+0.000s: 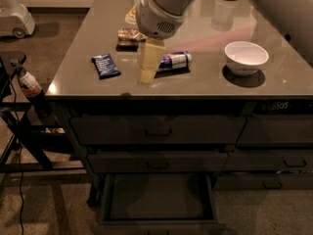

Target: Place rxbar blueberry into bottom drawer

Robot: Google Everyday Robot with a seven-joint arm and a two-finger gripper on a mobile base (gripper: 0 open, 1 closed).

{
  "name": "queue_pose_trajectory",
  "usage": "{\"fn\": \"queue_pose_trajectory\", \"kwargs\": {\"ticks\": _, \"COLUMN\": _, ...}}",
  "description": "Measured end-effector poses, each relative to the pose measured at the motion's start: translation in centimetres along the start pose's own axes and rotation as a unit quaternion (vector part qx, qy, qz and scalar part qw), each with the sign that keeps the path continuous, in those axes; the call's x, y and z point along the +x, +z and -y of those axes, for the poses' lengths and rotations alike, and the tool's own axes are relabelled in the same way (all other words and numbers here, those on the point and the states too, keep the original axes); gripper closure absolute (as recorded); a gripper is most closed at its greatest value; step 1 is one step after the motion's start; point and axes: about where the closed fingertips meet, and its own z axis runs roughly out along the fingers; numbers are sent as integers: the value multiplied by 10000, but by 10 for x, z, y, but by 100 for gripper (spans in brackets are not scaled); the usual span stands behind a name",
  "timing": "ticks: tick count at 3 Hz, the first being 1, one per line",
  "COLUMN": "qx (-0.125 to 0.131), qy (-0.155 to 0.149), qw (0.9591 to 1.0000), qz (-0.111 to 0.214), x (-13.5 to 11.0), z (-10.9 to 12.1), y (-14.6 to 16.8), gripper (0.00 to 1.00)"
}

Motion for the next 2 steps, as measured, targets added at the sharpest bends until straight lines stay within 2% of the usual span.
{"fn": "queue_pose_trajectory", "kwargs": {"ticks": 1, "qx": -46, "qy": -121, "qw": 9998, "qz": -131, "x": -7, "z": 16, "y": 13, "gripper": 0}}
{"fn": "queue_pose_trajectory", "kwargs": {"ticks": 2, "qx": -296, "qy": -548, "qw": 9978, "qz": -230, "x": -42, "z": 80, "y": 35, "gripper": 0}}
